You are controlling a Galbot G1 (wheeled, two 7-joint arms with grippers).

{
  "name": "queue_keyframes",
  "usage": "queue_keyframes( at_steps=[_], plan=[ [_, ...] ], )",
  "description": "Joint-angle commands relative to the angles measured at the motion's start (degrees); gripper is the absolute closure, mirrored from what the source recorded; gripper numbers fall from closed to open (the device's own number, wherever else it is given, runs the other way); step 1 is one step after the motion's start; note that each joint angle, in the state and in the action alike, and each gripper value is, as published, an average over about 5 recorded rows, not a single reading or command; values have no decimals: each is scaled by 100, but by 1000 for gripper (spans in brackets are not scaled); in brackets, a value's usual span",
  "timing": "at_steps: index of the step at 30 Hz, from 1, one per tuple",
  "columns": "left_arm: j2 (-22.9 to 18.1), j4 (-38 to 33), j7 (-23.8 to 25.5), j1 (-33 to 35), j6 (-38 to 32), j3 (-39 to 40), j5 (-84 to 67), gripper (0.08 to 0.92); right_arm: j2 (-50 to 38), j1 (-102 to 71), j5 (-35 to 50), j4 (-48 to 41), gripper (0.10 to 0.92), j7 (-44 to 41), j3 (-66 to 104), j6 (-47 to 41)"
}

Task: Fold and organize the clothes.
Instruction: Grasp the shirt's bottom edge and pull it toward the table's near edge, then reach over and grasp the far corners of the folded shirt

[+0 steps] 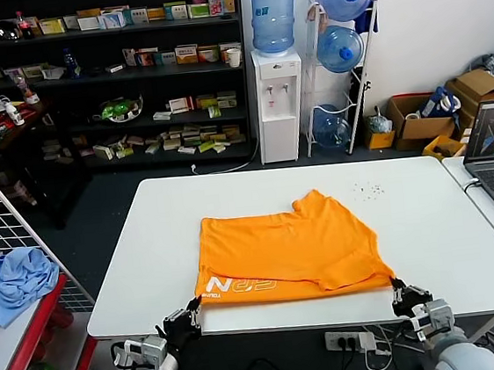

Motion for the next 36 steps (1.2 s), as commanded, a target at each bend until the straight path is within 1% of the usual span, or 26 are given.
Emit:
queue_keyframes(
  at_steps=[1,3,8,11,13,15,18,21,24,26,28,36],
  plan=[
    [99,-346,87,430,116,-43,207,896,-78,-599,-45,570,875,63,217,-213],
    [108,-400,60,426,188,-58,195,871,-112,-576,22,623,826,63,300,-327],
    [200,-581,49,463,527,-99,158,735,-331,-527,561,876,688,141,541,-640],
    [223,-661,58,393,644,-140,177,648,-496,-348,856,863,601,255,595,-556],
    [220,-663,37,220,641,-153,164,588,-600,-126,948,725,541,292,580,-369],
    [199,-597,3,-66,630,-140,113,536,-683,175,1066,503,480,277,536,-188],
    [117,-313,-45,-611,605,-60,-26,449,-778,769,1347,52,393,159,357,-36],
    [-13,137,-40,-1229,583,110,-151,362,-829,1414,1548,-451,307,-25,72,31],
    [-150,774,0,-1957,578,336,-224,276,-841,2136,1683,-1004,236,-246,-287,6],
    [-249,1235,-2,-2442,579,486,-296,223,-817,2645,1726,-1401,214,-390,-561,-42],
    [-339,1625,-12,-2849,585,617,-393,192,-767,3096,1733,-1757,205,-518,-803,-90],
    [-601,2748,-64,-3992,624,1142,-705,177,-406,4625,1706,-3223,203,-913,-1644,-123]
  ],
)
